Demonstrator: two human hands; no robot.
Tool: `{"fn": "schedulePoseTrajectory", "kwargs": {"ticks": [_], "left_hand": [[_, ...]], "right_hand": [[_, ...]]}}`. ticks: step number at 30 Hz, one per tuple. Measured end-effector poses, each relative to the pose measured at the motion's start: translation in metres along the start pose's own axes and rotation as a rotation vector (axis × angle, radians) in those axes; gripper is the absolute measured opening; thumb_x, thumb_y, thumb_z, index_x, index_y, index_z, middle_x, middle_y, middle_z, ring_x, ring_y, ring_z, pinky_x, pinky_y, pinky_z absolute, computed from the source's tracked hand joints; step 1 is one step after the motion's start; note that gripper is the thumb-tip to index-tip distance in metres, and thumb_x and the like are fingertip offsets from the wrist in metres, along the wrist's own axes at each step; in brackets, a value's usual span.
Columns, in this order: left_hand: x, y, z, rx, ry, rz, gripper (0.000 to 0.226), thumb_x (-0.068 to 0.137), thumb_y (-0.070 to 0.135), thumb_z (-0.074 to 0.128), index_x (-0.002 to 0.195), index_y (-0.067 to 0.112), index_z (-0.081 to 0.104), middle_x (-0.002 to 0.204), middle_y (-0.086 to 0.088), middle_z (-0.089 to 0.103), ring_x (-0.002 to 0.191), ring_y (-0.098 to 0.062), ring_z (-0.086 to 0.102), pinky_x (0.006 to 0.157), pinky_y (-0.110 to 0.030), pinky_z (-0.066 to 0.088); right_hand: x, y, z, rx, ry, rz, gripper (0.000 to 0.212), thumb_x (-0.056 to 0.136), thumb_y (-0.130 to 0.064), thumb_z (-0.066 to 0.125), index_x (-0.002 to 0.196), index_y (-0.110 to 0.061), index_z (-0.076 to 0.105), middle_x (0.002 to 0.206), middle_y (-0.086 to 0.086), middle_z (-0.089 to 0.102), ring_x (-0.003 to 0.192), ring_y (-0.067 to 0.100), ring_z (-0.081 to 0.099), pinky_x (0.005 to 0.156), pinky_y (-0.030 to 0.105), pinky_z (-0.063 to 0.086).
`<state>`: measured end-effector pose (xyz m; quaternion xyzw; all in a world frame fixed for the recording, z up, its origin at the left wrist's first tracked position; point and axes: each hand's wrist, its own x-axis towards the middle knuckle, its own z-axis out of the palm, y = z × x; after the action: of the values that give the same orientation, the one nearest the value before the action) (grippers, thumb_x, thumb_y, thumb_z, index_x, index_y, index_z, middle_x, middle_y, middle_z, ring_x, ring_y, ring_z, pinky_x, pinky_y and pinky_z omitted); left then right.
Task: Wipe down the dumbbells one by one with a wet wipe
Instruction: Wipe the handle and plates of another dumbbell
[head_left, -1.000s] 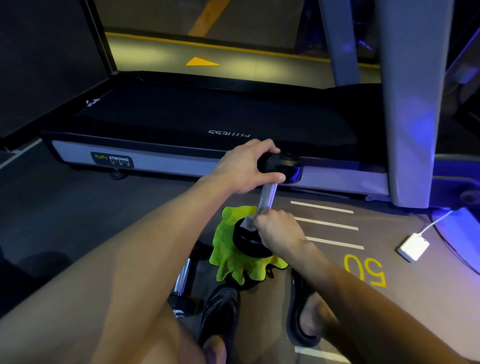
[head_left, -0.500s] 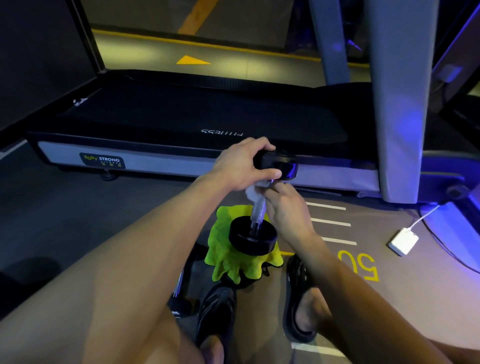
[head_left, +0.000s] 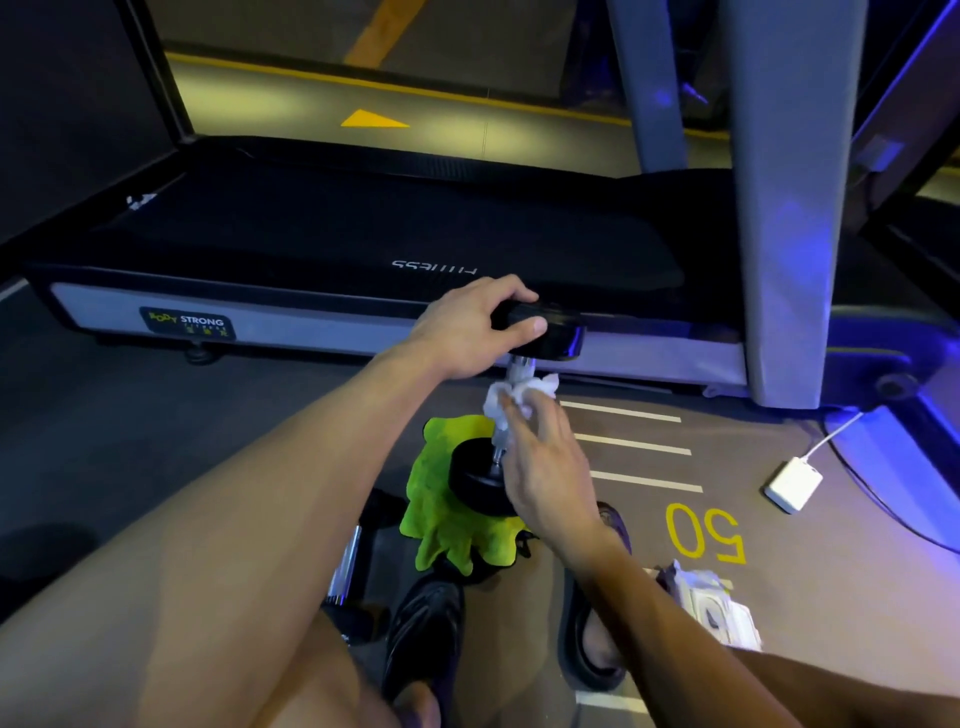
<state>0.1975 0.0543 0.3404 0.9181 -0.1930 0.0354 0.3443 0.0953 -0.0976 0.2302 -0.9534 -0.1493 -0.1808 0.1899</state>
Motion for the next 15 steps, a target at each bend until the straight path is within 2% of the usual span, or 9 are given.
{"fn": "schedulePoseTrajectory", "kwargs": {"ticks": [2, 6, 10, 15], "left_hand": [[-0.001, 0.001, 0.0, -0.009, -0.007, 0.01, 0.049, 0.083, 0.069, 0.055, 0.124, 0.043, 0.062, 0.128, 0.01, 0.064, 0.119, -0.017, 0.061, 0.101, -0.045, 0.05], [-0.002, 0.003, -0.001, 0.006, -0.006, 0.009, 0.045, 0.087, 0.065, 0.059, 0.125, 0.041, 0.062, 0.129, 0.009, 0.064, 0.119, -0.018, 0.061, 0.1, -0.045, 0.05], [-0.005, 0.001, -0.005, 0.006, -0.01, 0.007, 0.04, 0.092, 0.06, 0.065, 0.126, 0.04, 0.062, 0.127, 0.009, 0.064, 0.119, -0.017, 0.06, 0.101, -0.044, 0.049], [-0.007, 0.008, -0.004, 0.031, -0.002, 0.003, 0.038, 0.094, 0.056, 0.065, 0.128, 0.038, 0.062, 0.128, 0.008, 0.063, 0.12, -0.018, 0.06, 0.1, -0.042, 0.049]], "right_hand": [[0.002, 0.002, -0.001, -0.004, 0.001, -0.01, 0.058, 0.093, -0.021, 0.042, 0.15, -0.013, 0.045, 0.137, 0.009, 0.046, 0.122, 0.03, 0.049, 0.09, 0.042, 0.054], [0.021, 0.003, -0.007, -0.042, 0.088, 0.034, 0.058, 0.094, -0.019, 0.046, 0.152, -0.012, 0.042, 0.142, 0.011, 0.044, 0.131, 0.031, 0.047, 0.101, 0.041, 0.049], [-0.007, -0.001, 0.0, -0.107, -0.023, -0.053, 0.057, 0.092, -0.02, 0.046, 0.148, -0.014, 0.046, 0.143, 0.007, 0.045, 0.133, 0.027, 0.046, 0.102, 0.042, 0.049], [0.018, -0.002, -0.011, -0.147, 0.067, 0.007, 0.059, 0.095, -0.02, 0.05, 0.152, -0.011, 0.041, 0.147, 0.01, 0.044, 0.138, 0.029, 0.042, 0.111, 0.04, 0.042]]}}
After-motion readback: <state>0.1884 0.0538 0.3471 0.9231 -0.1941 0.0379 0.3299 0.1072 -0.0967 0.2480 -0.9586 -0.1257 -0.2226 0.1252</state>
